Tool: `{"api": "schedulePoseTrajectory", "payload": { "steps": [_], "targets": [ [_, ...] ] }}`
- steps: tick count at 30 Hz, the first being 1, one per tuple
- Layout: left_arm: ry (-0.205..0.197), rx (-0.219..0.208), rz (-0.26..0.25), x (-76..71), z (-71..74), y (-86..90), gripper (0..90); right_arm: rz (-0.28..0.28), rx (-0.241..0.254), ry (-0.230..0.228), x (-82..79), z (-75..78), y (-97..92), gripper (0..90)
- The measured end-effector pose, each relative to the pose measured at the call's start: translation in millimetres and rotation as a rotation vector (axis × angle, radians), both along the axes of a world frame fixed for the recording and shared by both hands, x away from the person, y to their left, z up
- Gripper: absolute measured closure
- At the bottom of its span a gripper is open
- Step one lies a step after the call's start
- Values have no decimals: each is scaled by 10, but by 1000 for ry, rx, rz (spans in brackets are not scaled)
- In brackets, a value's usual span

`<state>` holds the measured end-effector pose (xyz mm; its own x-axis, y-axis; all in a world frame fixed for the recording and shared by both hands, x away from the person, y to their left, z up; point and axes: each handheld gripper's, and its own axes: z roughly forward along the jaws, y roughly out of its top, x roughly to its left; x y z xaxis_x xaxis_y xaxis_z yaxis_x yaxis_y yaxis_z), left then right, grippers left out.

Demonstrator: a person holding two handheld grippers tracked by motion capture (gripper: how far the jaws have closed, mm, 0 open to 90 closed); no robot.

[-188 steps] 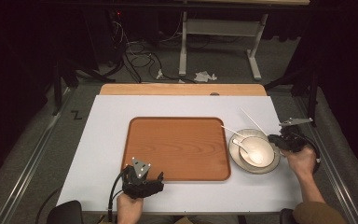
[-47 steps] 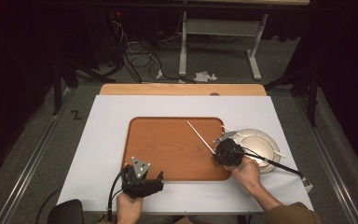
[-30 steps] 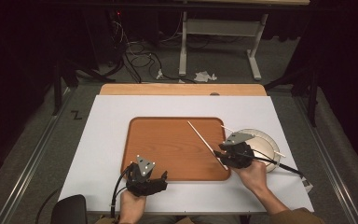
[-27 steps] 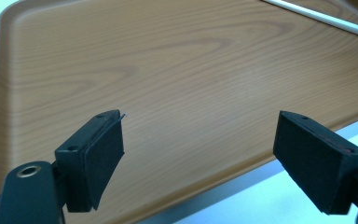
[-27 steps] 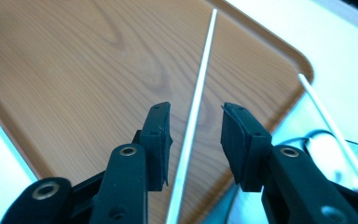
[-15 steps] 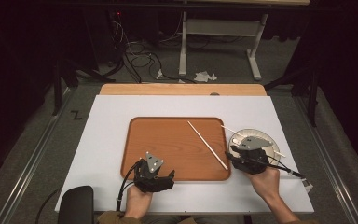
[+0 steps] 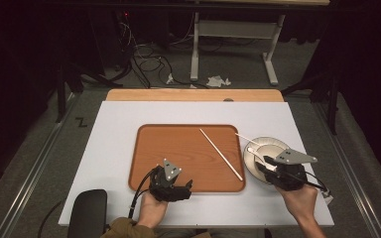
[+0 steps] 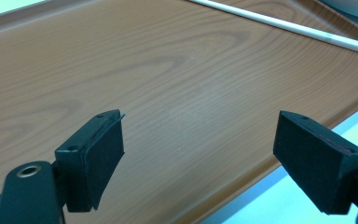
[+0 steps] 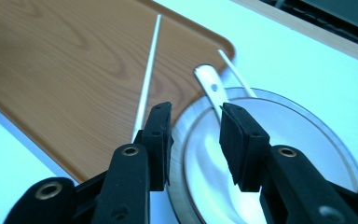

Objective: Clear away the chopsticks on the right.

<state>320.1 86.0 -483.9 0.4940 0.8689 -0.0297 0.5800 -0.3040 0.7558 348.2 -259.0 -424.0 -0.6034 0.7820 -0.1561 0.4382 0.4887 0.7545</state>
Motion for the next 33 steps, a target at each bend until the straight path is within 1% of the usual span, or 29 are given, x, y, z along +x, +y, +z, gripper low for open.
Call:
{"api": "schedulePoseTrajectory", "payload": {
  "steps": [1,4,5,8,10,11,12,13,14,15,19,20,21,22,23,25,26,29,31,32,33],
  "targets": [
    [-2,-1,-5,6,6,-11,164,-11,6,-4,-19,15,-46,646],
    [-3,-1,-8,11,6,-19,164,-27,2,-6,-37,23,-85,648],
    [-4,0,-11,18,2,-29,164,-40,-3,-9,-46,33,-121,650],
    [-3,1,-15,22,4,-33,164,-64,4,-19,-60,54,-183,654],
    [-3,1,-15,22,4,-33,164,-65,3,-24,-60,63,-208,655],
    [-4,0,-15,23,2,-33,164,-72,13,-25,-62,72,-229,656],
    [-2,2,-15,23,3,-34,164,-82,32,-21,-46,74,-298,657],
    [-2,2,-16,22,2,-35,164,-96,38,-19,-42,71,-329,659],
    [-2,2,-16,22,2,-35,164,-96,38,-19,-42,71,-329,659],
    [-2,3,-13,23,0,-38,164,-115,49,-13,-33,71,-397,659],
    [1,5,-14,21,-1,-39,164,-144,56,-15,-22,82,-523,659],
    [1,5,-14,21,-1,-39,164,-144,56,-15,-22,82,-523,659],
    [-2,4,-13,20,2,-33,164,-164,76,-14,-19,92,-596,660],
    [-2,4,-13,20,2,-33,164,-164,76,-14,-19,92,-596,660],
    [-2,2,-13,21,2,-30,164,-184,95,-12,-16,99,-664,664],
    [-2,3,-12,20,3,-30,164,-190,99,-13,-11,96,-699,667],
    [-3,3,-13,20,3,-31,164,-204,103,-7,0,82,-737,670],
    [0,5,-13,22,1,-33,164,-248,87,10,40,19,-847,683],
    [-2,3,-13,23,0,-34,164,-253,93,16,48,11,-874,683],
    [0,3,-13,24,0,-34,164,-254,104,26,64,-3,-905,680],
    [1,8,-13,23,0,-35,164,-267,98,45,98,-44,-949,680]
  ]
}}
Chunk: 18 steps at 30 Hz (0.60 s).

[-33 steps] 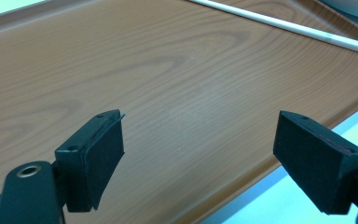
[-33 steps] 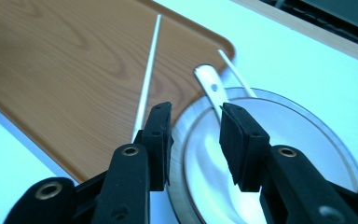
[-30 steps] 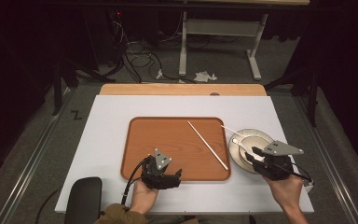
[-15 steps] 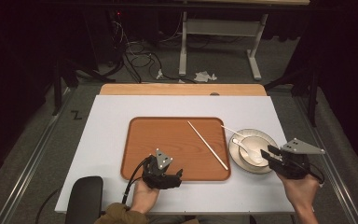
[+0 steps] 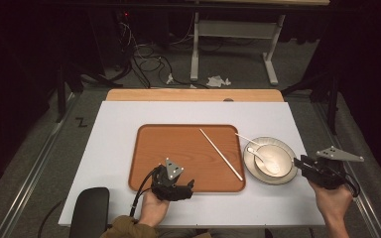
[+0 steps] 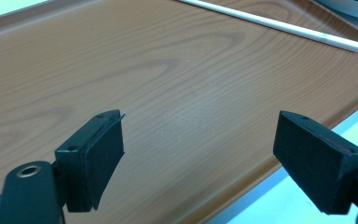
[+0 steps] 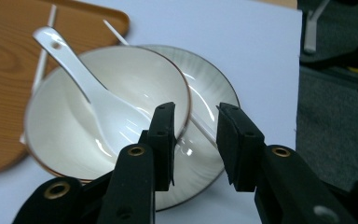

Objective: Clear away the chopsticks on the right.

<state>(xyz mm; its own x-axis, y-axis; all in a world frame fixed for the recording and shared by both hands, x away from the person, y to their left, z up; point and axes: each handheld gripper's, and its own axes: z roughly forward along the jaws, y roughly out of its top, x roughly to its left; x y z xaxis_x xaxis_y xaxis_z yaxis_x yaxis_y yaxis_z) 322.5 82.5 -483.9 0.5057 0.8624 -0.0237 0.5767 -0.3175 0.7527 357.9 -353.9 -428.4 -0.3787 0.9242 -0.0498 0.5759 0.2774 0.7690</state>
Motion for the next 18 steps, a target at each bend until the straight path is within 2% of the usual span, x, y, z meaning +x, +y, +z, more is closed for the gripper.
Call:
{"api": "schedulePoseTrajectory", "payload": {
  "steps": [1,4,9,10,13,14,17,18],
  "targets": [
    [0,0,0,0,0,0,164,0,0,0,0,0,0,680],
    [1,-4,1,1,2,2,164,-30,5,44,73,-100,-96,681],
    [0,1,3,-3,0,0,164,-35,4,62,119,-137,-120,677],
    [0,2,5,-6,0,1,164,-39,-2,85,159,-180,-131,673],
    [-3,1,8,-16,8,15,164,-39,-9,100,200,-220,-147,667],
    [-5,-1,10,-19,13,26,164,-43,-35,114,235,-241,-145,657],
    [-2,-3,22,-26,9,47,164,-38,-45,121,258,-252,-135,652],
    [-2,-4,24,-32,6,52,164,-27,-69,133,295,-271,-104,642]
  ]
}}
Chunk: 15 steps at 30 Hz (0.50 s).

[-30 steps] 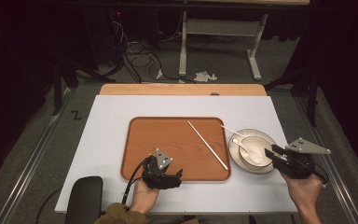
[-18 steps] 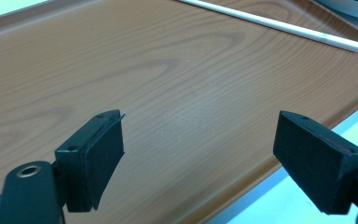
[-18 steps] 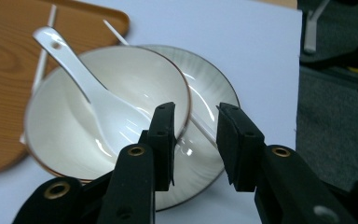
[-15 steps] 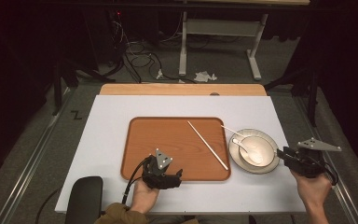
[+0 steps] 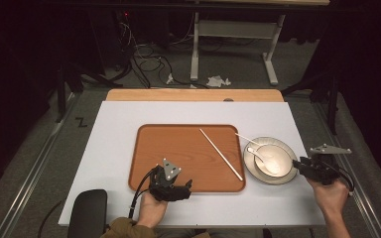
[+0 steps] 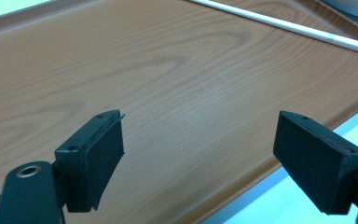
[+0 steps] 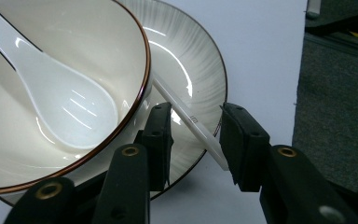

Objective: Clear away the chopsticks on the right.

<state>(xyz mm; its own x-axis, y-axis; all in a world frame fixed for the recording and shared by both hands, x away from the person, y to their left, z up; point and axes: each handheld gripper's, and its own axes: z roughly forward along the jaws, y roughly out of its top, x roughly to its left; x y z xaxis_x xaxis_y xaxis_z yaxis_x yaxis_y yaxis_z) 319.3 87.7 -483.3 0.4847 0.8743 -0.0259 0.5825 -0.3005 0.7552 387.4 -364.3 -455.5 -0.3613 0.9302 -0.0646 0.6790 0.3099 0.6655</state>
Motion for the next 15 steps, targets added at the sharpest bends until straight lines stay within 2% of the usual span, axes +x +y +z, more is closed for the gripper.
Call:
{"api": "schedulePoseTrajectory", "payload": {
  "steps": [1,2,4,11,15],
  "targets": [
    [0,0,0,0,0,0,164,0,0,0,0,0,0,642],
    [-1,2,3,-10,1,5,164,11,-27,17,33,-28,23,633],
    [-1,2,6,-13,1,12,164,13,-44,24,53,-44,37,634],
    [3,3,18,-27,-3,37,164,18,-64,35,132,-67,56,632],
    [3,1,22,-32,-7,47,164,21,-95,40,178,-87,85,629]
  ]
}}
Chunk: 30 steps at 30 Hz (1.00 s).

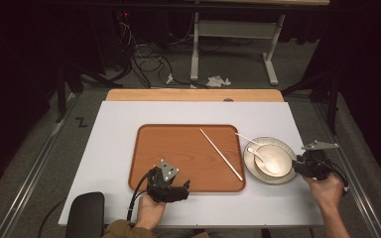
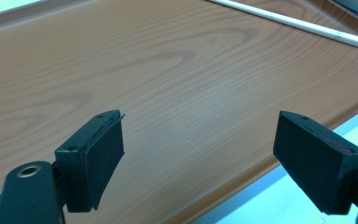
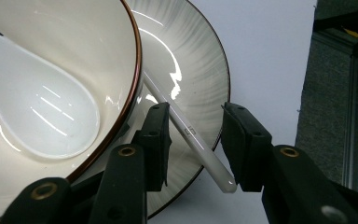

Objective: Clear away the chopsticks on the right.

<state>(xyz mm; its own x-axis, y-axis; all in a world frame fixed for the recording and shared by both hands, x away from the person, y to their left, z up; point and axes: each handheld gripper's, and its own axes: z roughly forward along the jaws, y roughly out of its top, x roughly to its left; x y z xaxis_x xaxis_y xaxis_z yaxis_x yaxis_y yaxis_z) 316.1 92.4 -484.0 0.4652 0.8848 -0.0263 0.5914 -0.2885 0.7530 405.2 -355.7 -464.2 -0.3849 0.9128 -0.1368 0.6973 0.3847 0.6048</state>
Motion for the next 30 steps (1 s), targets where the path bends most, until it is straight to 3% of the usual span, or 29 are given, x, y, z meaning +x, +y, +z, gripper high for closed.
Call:
{"api": "schedulePoseTrajectory", "payload": {
  "steps": [11,20,25,30],
  "targets": [
    [-3,-3,27,-29,3,47,164,-6,-34,19,120,-52,5,658],
    [-5,-6,51,-63,10,99,164,-22,-15,26,177,-38,-67,796],
    [-3,-5,61,-80,7,119,164,-28,20,26,196,-8,-102,840],
    [-3,-6,64,-81,6,124,164,-25,18,25,197,-6,-100,845]
  ]
}}
